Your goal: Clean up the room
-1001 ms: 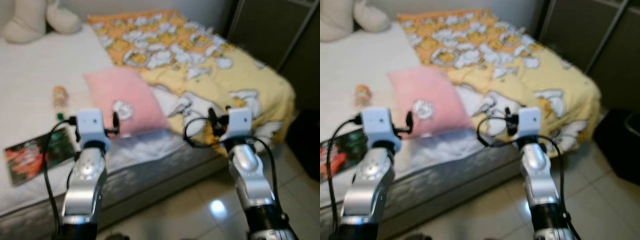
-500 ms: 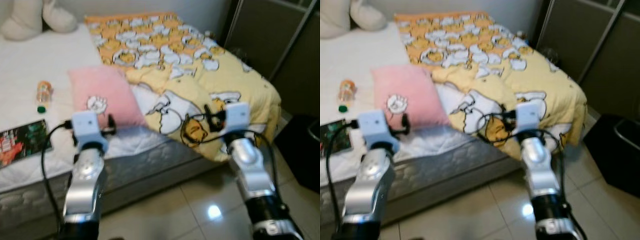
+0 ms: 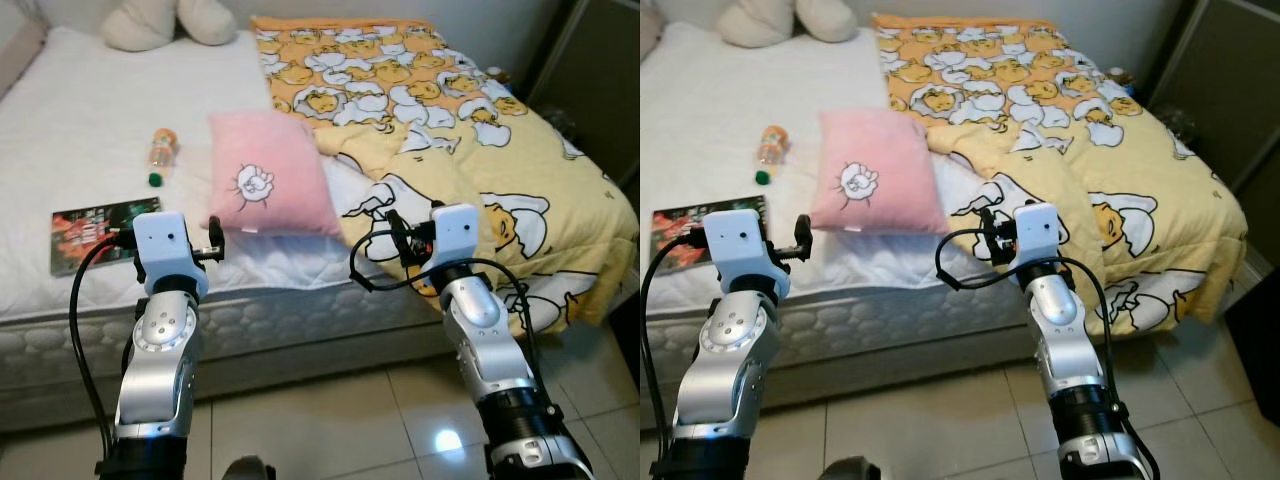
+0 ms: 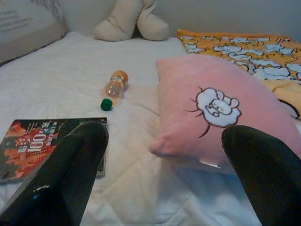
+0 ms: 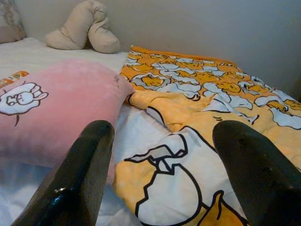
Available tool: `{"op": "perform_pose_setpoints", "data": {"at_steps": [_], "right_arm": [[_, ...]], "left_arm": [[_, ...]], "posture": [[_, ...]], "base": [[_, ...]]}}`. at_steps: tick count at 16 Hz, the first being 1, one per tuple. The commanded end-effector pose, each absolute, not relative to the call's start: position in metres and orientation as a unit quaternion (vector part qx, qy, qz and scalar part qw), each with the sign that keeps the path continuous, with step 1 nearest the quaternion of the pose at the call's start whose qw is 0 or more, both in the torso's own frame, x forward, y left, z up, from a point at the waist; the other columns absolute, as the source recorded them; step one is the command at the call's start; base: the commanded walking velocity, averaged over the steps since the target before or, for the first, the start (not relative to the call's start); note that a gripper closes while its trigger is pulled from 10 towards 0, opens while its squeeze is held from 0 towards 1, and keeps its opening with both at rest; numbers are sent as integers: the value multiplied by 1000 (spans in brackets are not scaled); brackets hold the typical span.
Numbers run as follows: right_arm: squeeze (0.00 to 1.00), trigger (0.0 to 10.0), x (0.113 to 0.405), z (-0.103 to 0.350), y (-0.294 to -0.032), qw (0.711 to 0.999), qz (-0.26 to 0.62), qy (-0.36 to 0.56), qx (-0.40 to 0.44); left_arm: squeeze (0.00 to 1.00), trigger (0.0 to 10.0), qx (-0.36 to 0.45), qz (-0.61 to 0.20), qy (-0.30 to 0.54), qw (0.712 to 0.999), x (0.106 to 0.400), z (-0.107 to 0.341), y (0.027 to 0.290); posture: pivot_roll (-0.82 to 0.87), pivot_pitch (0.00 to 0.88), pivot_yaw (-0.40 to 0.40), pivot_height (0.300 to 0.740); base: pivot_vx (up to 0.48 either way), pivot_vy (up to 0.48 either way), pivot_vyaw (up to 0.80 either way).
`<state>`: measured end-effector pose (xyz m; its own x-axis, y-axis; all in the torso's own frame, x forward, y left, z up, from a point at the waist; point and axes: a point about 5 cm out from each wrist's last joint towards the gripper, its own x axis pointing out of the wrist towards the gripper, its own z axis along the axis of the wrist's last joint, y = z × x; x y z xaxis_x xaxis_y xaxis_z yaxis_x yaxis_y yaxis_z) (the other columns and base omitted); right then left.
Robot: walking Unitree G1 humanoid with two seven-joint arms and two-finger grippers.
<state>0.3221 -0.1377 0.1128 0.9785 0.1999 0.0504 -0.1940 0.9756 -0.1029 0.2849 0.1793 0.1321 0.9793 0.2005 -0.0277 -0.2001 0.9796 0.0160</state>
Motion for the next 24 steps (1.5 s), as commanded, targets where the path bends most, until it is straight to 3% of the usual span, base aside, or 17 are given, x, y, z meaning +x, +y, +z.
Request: {"op": "perform_pose_setpoints", "data": {"at_steps": [1, 10, 13, 15, 18, 20, 24], "right_arm": [[0, 10000, 325, 116, -142, 994, 95, -38, -48], [0, 10000, 327, 122, -142, 994, 86, -58, -44], [0, 10000, 283, 128, -171, 995, 39, -89, -37], [0, 10000, 253, 99, -177, 998, 46, -25, -28], [0, 10000, 264, 94, -166, 998, 58, -11, -22], [0, 10000, 279, 101, -165, 998, 50, -15, -17], [0, 10000, 290, 99, -189, 999, -33, 11, -10]], "left_arm": [[0, 10000, 8, 86, 6, 996, 288, 137, 173], [0, 10000, 19, 91, -17, 996, 289, 146, 175], [0, 10000, 67, 65, -23, 995, 250, 157, 198], [0, 10000, 60, 32, -8, 998, 240, 157, 186], [0, 10000, 53, 24, -5, 998, 253, 154, 176], [0, 10000, 60, -35, -2, 998, 262, 157, 162], [0, 10000, 2, -110, 21, 994, 279, 165, 151]], "posture": [[-27, 0, -16, 740], [-14, 0, -17, 740], [-2, 0, -30, 740], [-4, 0, -32, 740], [-10, 0, -34, 740], [-16, 0, -23, 740], [-12, 0, -7, 740]], "base": [[454, 0, 0], [475, 0, 137], [480, 0, 663], [480, 0, 659], [480, 0, 221], [461, 0, 0], [0, 0, 0]]}}
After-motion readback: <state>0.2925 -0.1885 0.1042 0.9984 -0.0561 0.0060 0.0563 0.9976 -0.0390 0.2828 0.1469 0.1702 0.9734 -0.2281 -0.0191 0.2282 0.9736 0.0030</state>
